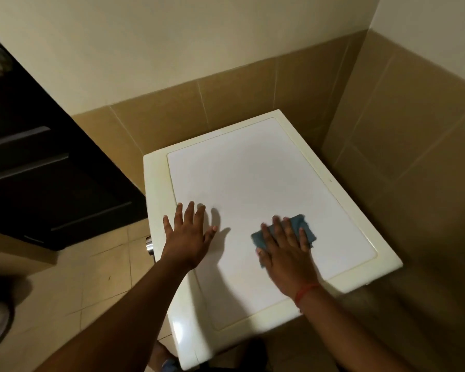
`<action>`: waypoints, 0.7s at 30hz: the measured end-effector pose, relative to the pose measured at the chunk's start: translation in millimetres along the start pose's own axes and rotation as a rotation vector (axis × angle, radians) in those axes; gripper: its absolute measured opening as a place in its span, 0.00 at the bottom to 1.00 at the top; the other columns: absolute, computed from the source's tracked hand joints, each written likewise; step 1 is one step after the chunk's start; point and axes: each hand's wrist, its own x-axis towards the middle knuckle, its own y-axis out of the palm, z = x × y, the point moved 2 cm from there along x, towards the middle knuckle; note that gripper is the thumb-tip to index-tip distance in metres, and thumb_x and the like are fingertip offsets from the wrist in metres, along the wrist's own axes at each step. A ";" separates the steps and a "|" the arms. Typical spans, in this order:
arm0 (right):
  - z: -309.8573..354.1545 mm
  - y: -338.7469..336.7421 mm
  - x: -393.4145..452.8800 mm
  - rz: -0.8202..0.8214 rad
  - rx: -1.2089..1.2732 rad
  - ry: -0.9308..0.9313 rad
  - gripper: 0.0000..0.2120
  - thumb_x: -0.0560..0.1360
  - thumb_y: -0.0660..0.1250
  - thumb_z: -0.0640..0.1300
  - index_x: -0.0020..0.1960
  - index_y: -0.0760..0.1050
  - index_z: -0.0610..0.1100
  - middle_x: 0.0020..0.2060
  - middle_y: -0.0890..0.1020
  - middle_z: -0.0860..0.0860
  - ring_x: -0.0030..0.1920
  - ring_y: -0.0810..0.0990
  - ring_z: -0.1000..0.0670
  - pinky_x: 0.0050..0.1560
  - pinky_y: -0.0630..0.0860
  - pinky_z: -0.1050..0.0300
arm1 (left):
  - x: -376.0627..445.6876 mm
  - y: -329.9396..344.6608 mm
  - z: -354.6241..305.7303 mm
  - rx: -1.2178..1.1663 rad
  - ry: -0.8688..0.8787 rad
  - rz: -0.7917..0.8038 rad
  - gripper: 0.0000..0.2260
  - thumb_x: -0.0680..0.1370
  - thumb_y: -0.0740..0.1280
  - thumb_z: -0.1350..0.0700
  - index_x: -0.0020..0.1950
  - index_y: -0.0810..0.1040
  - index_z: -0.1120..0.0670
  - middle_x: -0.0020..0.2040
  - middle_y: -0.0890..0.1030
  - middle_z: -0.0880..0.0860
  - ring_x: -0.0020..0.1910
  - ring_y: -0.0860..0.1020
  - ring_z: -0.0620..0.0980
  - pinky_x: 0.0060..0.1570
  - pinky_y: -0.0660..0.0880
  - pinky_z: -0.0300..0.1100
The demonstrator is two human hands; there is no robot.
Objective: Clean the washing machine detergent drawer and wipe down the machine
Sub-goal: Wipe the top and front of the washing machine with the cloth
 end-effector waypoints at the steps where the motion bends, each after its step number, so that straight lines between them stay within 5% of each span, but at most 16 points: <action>1: 1.6 2.3 -7.1 0.016 -0.003 -0.052 0.26 0.82 0.47 0.58 0.77 0.60 0.51 0.77 0.60 0.49 0.78 0.54 0.44 0.74 0.53 0.37 | 1.4 0.4 -2.0 0.003 0.009 0.002 0.31 0.81 0.46 0.37 0.80 0.48 0.50 0.81 0.48 0.54 0.79 0.40 0.57 0.74 0.42 0.64; 4: -22.2 0.4 -7.6 0.020 -0.012 -0.156 0.25 0.83 0.44 0.58 0.78 0.58 0.53 0.78 0.58 0.51 0.78 0.51 0.48 0.74 0.54 0.40 | 7.2 0.0 -4.7 0.011 0.023 0.000 0.31 0.81 0.44 0.36 0.80 0.48 0.50 0.81 0.48 0.54 0.79 0.40 0.57 0.74 0.43 0.64; 10: -36.5 -3.0 8.7 -0.072 0.081 0.143 0.31 0.80 0.46 0.56 0.79 0.52 0.45 0.78 0.54 0.46 0.79 0.50 0.45 0.77 0.53 0.43 | 14.0 0.2 -10.0 0.027 0.040 -0.005 0.32 0.80 0.45 0.36 0.80 0.49 0.50 0.81 0.50 0.54 0.79 0.42 0.57 0.74 0.45 0.64; 13: -51.5 -2.6 7.5 -0.053 0.017 0.087 0.30 0.80 0.45 0.56 0.78 0.57 0.42 0.78 0.56 0.44 0.78 0.52 0.44 0.76 0.52 0.45 | 17.6 1.8 -12.5 0.021 0.057 -0.014 0.32 0.80 0.45 0.36 0.80 0.50 0.51 0.81 0.51 0.54 0.79 0.43 0.57 0.74 0.46 0.65; 17: -95.1 -11.7 27.7 -0.090 -0.057 0.357 0.30 0.81 0.44 0.57 0.77 0.60 0.44 0.77 0.58 0.41 0.78 0.52 0.40 0.76 0.52 0.40 | 23.0 -0.1 -14.6 0.036 0.076 -0.011 0.32 0.80 0.44 0.35 0.80 0.49 0.50 0.81 0.50 0.54 0.79 0.42 0.57 0.74 0.46 0.65; 21: -81.3 -7.8 14.3 -0.035 -0.054 0.197 0.30 0.80 0.44 0.59 0.77 0.61 0.48 0.77 0.58 0.42 0.78 0.51 0.40 0.76 0.53 0.41 | 23.3 -3.3 -18.0 0.037 0.065 0.004 0.33 0.79 0.43 0.36 0.81 0.48 0.50 0.81 0.48 0.54 0.79 0.41 0.57 0.75 0.45 0.64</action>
